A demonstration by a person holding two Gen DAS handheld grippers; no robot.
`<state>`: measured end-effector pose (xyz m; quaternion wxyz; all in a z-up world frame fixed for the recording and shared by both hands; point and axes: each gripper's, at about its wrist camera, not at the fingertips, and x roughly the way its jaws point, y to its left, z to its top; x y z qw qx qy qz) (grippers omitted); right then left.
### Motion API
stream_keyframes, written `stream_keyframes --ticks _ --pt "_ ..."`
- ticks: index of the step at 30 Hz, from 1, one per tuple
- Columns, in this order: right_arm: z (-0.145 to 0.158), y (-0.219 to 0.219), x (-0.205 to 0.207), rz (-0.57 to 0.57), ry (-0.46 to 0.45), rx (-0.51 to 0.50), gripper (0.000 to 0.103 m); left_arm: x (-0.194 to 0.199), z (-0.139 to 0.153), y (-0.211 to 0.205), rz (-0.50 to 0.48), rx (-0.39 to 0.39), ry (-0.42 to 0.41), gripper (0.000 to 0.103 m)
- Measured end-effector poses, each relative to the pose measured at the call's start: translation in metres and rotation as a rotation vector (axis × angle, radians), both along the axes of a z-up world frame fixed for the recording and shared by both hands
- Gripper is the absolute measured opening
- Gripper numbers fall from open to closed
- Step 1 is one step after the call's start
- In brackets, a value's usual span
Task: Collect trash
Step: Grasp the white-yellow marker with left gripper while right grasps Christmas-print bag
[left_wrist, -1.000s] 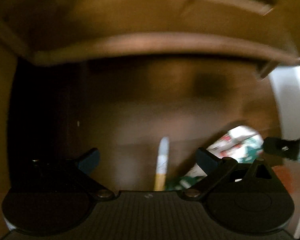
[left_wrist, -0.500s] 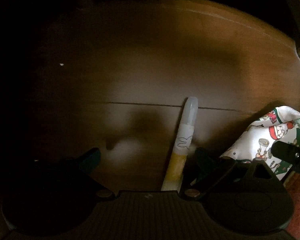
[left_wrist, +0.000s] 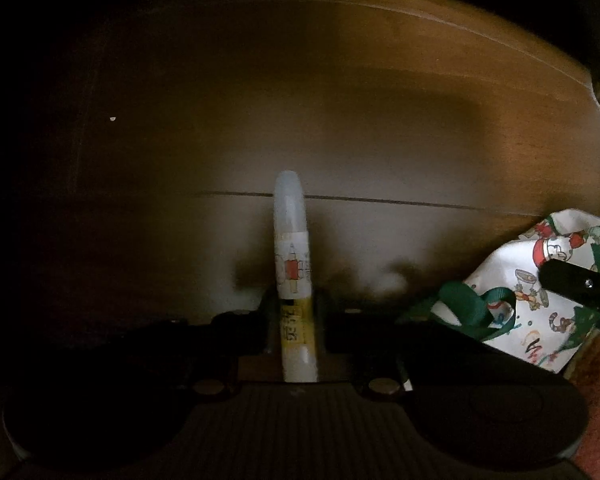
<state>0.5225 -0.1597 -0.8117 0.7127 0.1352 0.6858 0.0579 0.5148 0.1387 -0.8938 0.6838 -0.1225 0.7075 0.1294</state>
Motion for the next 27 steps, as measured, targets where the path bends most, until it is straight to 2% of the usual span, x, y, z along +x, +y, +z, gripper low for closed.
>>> stream_keyframes --ticks 3,5,7,9,20,23,27 --pt "0.009 0.003 0.001 0.042 -0.016 -0.008 0.037 0.001 0.005 0.002 -0.005 0.006 -0.005 0.017" --pt "0.020 0.004 0.001 0.080 -0.032 -0.002 0.032 0.000 0.008 0.007 0.028 -0.002 -0.007 0.017" --pt "0.034 0.011 0.003 0.191 -0.066 -0.028 0.027 -0.002 0.013 0.015 0.074 -0.016 -0.014 0.017" --pt "0.051 0.009 0.007 0.234 -0.080 -0.020 0.022 -0.003 0.019 0.017 0.078 -0.009 -0.022 0.017" --pt "0.151 -0.006 0.012 0.420 -0.179 0.006 0.019 -0.024 0.065 0.028 0.114 -0.039 -0.084 0.017" --pt "0.181 -0.018 0.013 0.391 -0.220 0.040 0.019 -0.029 0.088 0.027 0.123 -0.049 -0.106 0.017" --pt "0.228 -0.030 0.008 0.378 -0.306 0.081 0.019 -0.027 0.131 0.022 0.133 -0.056 -0.147 0.017"
